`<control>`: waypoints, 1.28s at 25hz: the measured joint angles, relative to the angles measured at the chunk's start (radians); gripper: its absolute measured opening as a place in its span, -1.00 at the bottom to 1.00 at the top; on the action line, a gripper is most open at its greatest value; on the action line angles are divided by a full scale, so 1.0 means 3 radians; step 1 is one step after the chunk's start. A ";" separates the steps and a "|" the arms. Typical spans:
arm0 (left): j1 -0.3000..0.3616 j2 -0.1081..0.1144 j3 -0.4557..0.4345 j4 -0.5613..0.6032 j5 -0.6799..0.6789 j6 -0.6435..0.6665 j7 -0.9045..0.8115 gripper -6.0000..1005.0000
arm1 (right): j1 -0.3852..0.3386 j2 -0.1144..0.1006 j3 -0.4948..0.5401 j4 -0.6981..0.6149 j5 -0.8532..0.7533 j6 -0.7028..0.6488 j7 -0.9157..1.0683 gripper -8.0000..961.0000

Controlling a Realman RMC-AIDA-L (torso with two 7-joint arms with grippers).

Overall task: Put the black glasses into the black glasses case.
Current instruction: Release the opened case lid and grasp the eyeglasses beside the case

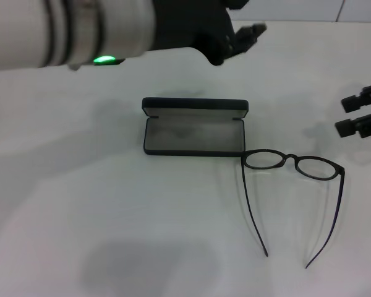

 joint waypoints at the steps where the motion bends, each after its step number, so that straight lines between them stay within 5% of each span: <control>1: 0.0036 0.0006 -0.0127 -0.0113 -0.0338 0.0061 0.0158 -0.13 | 0.0067 0.0005 -0.0086 -0.0006 -0.0111 -0.0022 0.0092 0.64; 4: 0.0116 0.0018 -0.0582 -0.0665 -0.1327 0.0469 0.0686 -0.15 | 0.0200 0.0048 -0.0222 -0.0018 -0.0305 -0.0023 0.0266 0.47; 10: 0.0075 0.0023 -0.1195 -0.1758 -0.2177 0.1505 0.1314 -0.29 | 0.0552 0.0144 -0.0337 0.0244 -0.0816 0.0085 0.0441 0.46; 24: 0.0094 0.0024 -0.1566 -0.2996 -0.2277 0.2199 0.2284 -0.54 | 0.0946 0.0421 -0.0944 0.0577 -0.1193 0.0650 0.0491 0.40; 32: 0.0101 0.0024 -0.1648 -0.3157 -0.2293 0.2265 0.2367 -0.60 | 0.1030 0.0532 -0.1120 0.0642 -0.1330 0.0819 0.0497 0.15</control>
